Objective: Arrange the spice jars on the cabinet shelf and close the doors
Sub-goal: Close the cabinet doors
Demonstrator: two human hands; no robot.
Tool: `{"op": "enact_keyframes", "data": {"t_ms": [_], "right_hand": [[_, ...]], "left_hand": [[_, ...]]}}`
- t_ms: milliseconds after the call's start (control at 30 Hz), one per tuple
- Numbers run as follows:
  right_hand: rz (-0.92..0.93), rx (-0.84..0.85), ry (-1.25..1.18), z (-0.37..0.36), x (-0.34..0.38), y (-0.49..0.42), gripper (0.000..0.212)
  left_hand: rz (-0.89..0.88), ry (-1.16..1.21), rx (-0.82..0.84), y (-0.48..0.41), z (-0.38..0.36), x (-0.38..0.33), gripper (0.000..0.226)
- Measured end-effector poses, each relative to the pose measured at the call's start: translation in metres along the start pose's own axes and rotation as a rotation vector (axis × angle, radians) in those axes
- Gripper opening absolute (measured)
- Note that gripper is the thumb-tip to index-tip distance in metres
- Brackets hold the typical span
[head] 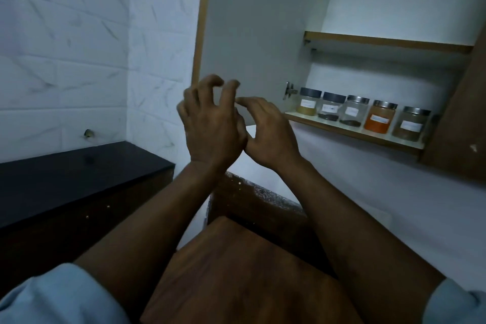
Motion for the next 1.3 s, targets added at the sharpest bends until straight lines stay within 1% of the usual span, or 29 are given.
{"op": "enact_keyframes", "data": {"t_ms": [100,200,233,300,500,633,767,867,967,1067,1167,1233,1300], "right_hand": [[0.005,-0.006,-0.048,-0.011,0.023,-0.001,0.055],[0.024,0.021,-0.024,-0.015,0.036,0.001,0.060],[0.021,0.023,-0.012,-0.014,0.037,0.001,0.060],[0.011,0.018,0.004,-0.009,0.036,0.002,0.061],[-0.016,-0.043,0.006,0.019,0.020,0.017,0.059],[-0.015,-0.179,-0.088,0.047,0.003,0.039,0.050],[-0.098,-0.365,-0.124,0.083,-0.027,0.069,0.040],[-0.158,-0.428,-0.084,0.111,-0.053,0.092,0.037],[-0.222,-0.473,-0.001,0.136,-0.081,0.111,0.033],[-0.316,-0.481,0.062,0.157,-0.115,0.127,0.034],[-0.411,-0.442,0.098,0.175,-0.152,0.142,0.044],[-0.460,-0.380,0.137,0.184,-0.176,0.152,0.053],[-0.500,-0.289,0.176,0.191,-0.198,0.160,0.063]], "left_hand": [[0.194,0.017,0.019,-0.006,0.012,0.027,0.073],[0.302,0.182,0.166,-0.006,0.005,0.040,0.077],[0.326,0.240,0.207,-0.005,0.002,0.043,0.076],[0.345,0.271,0.217,-0.002,0.001,0.043,0.069],[0.368,0.328,0.053,-0.005,0.009,0.024,0.038],[0.288,0.466,0.068,0.002,0.009,-0.013,0.033],[0.255,0.625,0.183,0.015,0.002,-0.064,0.034],[0.217,0.706,0.254,0.025,-0.010,-0.105,0.033],[0.148,0.704,0.314,0.034,-0.027,-0.147,0.035],[0.061,0.670,0.360,0.042,-0.046,-0.187,0.034],[-0.095,0.620,0.392,0.050,-0.067,-0.227,0.037],[-0.199,0.587,0.427,0.059,-0.084,-0.252,0.044],[-0.275,0.517,0.491,0.071,-0.105,-0.274,0.057]]}}
Point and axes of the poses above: each hand's wrist, its own y-axis away from the middle knuckle, its own z-axis out of the back of the hand, x = y × z, the point moved 5 cm from there along -y, towards the middle knuckle, and after that the axes turned 3 degrees about -z, right-handed, at the moved point
